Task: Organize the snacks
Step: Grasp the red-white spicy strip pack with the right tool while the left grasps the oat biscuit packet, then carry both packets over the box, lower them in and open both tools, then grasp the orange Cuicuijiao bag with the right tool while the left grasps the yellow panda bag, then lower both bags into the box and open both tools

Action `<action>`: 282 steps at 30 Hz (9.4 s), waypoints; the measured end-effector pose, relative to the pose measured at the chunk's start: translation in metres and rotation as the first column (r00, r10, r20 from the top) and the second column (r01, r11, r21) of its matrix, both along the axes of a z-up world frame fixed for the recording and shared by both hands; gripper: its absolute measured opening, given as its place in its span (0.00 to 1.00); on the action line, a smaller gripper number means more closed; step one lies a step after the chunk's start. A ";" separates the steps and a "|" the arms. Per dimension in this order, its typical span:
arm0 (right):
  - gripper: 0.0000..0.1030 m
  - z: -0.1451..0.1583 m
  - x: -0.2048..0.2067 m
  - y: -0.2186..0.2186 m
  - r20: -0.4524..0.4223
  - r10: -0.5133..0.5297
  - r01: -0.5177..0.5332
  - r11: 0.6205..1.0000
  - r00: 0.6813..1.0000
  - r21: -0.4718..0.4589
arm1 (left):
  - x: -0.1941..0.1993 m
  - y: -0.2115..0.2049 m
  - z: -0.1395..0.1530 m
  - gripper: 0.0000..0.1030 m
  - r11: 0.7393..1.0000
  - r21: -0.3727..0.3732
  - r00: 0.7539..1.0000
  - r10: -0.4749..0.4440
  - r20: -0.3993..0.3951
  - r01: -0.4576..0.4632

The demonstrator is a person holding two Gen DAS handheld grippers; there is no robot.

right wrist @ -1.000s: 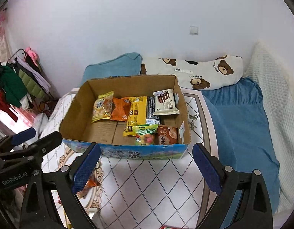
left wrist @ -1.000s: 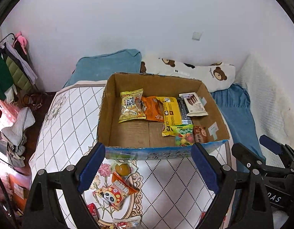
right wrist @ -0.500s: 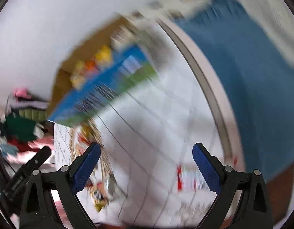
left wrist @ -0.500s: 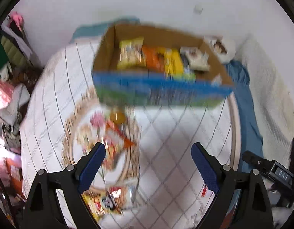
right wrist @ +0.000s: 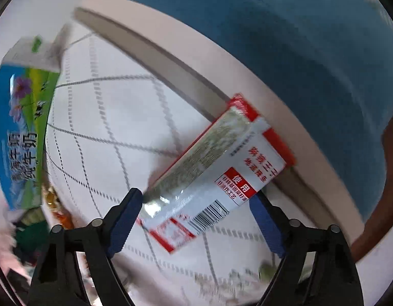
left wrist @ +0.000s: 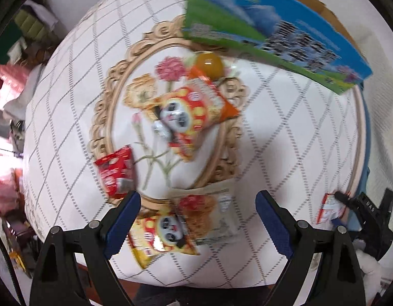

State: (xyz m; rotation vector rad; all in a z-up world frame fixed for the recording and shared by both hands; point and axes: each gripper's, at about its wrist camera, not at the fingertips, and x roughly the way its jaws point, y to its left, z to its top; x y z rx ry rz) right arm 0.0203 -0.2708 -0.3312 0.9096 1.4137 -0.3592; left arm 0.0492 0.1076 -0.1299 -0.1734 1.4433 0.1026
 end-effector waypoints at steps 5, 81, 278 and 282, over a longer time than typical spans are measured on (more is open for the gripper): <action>0.76 0.014 0.045 0.055 0.054 0.315 -0.298 0.931 0.947 -0.211 | 0.001 0.012 -0.003 0.89 0.999 0.036 1.000 -0.003 -0.008 0.004; 0.53 0.198 0.296 0.186 0.404 0.683 -0.655 0.720 0.609 -0.229 | 0.243 -0.020 0.081 0.47 0.977 -0.073 0.979 -0.199 0.041 0.201; 0.95 0.099 0.402 0.131 0.008 0.749 -0.741 0.657 0.663 -0.140 | 0.334 -0.042 0.013 0.91 0.970 -0.159 0.979 -0.197 -0.052 0.186; 0.96 0.104 0.396 0.130 0.008 0.741 -0.730 0.664 0.672 -0.160 | 0.324 -0.040 0.018 0.91 0.970 -0.152 0.981 -0.193 -0.029 0.187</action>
